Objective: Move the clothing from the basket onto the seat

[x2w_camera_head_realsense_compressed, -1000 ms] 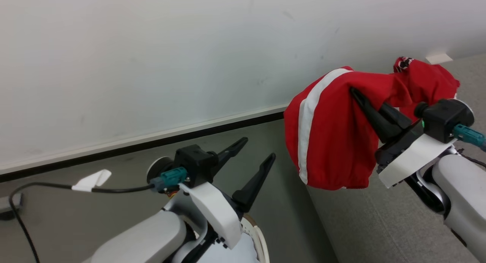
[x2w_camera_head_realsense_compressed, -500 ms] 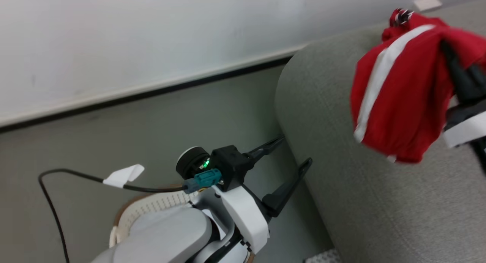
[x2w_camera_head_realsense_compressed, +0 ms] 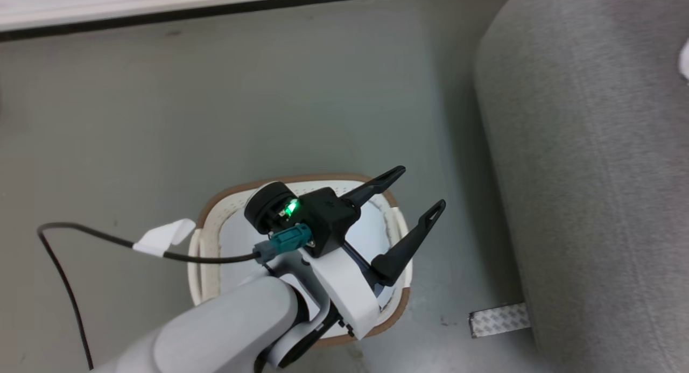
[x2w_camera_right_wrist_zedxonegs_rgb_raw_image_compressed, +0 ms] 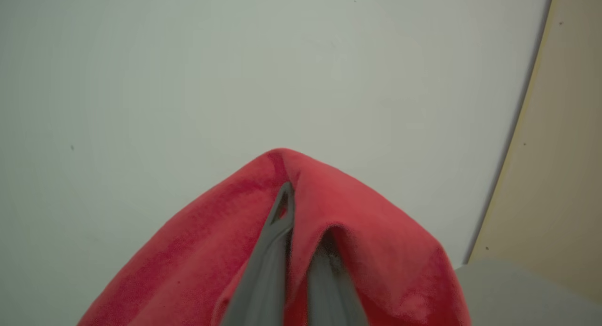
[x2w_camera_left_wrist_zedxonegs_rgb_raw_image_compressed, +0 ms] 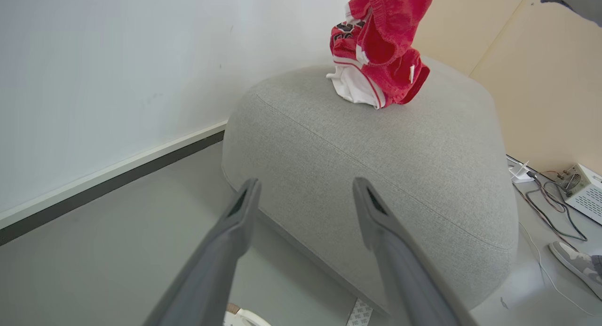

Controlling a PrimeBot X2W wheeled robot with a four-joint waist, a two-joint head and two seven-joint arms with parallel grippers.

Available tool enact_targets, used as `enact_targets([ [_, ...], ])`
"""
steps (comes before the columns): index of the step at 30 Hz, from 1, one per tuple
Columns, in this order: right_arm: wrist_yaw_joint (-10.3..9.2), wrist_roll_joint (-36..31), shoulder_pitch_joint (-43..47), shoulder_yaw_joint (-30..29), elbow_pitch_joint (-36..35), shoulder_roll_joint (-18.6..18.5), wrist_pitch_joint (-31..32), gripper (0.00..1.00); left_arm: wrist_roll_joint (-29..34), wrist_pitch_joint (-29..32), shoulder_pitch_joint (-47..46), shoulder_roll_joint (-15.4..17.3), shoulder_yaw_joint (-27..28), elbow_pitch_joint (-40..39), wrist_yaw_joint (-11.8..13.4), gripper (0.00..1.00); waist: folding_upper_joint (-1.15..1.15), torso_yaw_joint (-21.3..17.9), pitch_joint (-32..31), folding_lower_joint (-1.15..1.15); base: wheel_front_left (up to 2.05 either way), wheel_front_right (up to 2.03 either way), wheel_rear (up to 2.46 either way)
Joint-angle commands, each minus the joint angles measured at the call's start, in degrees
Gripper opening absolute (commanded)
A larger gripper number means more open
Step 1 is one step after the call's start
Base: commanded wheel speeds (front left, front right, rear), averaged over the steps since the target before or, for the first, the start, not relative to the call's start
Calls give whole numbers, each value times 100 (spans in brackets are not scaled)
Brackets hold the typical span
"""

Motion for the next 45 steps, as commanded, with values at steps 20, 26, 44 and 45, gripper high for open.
enact_targets([
  [20, -15, -3663, 1381, -4393, 937, 1421, 0, 100, -203, -361, 276, 180, 235, 237, 153, 100, 0, 109, -114, -2, 0, 0, 0],
  [26, -15, -3821, 1933, -3943, 535, 1872, 1, 100, -302, -607, 606, 312, 360, 364, 328, 100, 0, 15, -588, -2, 0, 0, 0],
  [44, -15, -2233, 4742, -767, -2245, 2975, 2, 100, -180, -1044, 2605, 405, 1735, 682, 964, 100, 0, 470, -2491, -2, 0, 0, 0],
  [45, -15, -2173, 4878, -651, -2331, 3012, 1, 100, -122, -1043, 2774, 416, 1880, 686, 962, 100, 0, 512, -2575, -2, 0, 0, 0],
])
